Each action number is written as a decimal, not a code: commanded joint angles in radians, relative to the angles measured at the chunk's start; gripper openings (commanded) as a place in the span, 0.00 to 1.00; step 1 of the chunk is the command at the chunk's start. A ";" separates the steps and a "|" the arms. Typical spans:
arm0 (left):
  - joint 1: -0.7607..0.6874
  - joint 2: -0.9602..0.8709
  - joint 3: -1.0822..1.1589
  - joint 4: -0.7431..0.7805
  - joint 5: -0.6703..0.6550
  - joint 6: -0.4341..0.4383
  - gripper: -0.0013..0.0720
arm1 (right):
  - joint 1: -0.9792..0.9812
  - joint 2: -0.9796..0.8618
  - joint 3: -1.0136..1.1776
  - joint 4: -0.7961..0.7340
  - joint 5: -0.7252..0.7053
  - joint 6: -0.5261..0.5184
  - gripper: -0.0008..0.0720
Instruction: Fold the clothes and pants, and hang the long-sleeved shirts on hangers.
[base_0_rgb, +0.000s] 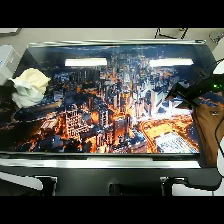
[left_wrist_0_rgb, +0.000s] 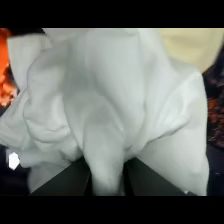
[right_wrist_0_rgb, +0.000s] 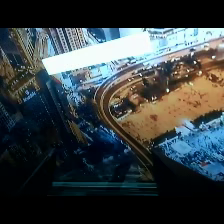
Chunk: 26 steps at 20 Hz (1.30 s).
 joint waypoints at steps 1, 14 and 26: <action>-0.018 0.248 0.006 -0.080 0.099 0.008 0.06 | 0.001 0.005 0.000 0.003 0.028 0.000 0.92; -1.019 0.871 -0.357 -0.074 0.441 -0.116 0.06 | 0.000 0.309 0.001 -0.006 -0.051 -0.223 0.92; -1.136 0.474 -0.863 -0.237 0.559 -0.413 0.60 | 0.001 0.277 -0.023 -0.151 -0.006 -0.225 0.93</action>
